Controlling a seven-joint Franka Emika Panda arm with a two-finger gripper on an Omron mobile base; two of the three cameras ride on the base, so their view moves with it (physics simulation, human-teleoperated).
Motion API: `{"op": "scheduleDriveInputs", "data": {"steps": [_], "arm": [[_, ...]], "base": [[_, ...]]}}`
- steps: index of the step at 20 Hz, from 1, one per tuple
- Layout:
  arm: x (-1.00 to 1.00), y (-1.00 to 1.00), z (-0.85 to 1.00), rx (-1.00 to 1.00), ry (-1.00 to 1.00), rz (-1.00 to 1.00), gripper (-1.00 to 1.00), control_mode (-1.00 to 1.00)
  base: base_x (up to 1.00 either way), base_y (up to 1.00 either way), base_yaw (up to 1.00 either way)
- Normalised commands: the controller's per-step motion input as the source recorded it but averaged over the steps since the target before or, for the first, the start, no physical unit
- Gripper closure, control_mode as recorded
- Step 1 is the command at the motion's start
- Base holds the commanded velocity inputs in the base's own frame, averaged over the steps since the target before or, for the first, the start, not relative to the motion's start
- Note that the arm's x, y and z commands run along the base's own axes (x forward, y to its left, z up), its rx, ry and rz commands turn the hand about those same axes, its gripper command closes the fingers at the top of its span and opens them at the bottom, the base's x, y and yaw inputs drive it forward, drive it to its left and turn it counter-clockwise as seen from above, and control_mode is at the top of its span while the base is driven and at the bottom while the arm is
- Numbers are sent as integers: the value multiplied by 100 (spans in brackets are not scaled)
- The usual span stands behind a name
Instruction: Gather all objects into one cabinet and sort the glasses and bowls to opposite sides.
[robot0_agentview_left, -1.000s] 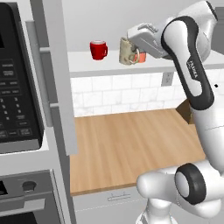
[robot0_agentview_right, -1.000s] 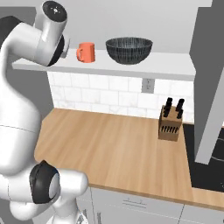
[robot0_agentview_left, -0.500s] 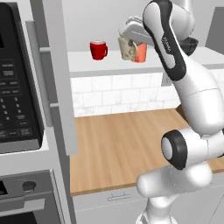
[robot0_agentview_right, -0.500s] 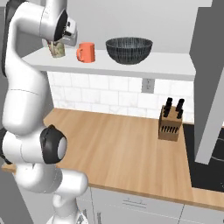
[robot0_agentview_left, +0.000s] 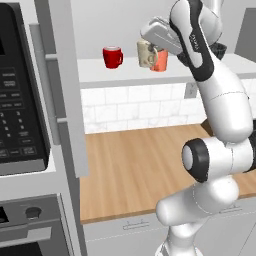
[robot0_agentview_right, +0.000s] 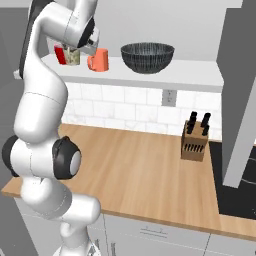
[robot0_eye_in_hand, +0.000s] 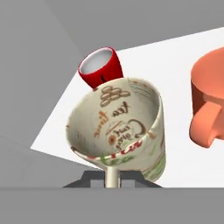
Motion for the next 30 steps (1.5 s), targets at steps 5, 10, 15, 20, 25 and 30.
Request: {"op": "scheduleDriveInputs", "data": {"steps": [5, 10, 15, 20, 25, 30], "arm": [[19, 8, -50, 16, -10, -6, 100, -100], [35, 26, -42, 3, -4, -7, 100, -100], [71, 42, -1, 1, 0, -4, 100, -100], [74, 29, -4, 0, 0, 0, -100, -100], [15, 2, -8, -8, 0, 0, -100, -100], [-60, 0, 2, -1, -8, 0, -100, -100]], "base": [[0, 0, 0], [0, 0, 0], [0, 0, 0], [0, 0, 0], [0, 0, 0], [0, 0, 0]]}}
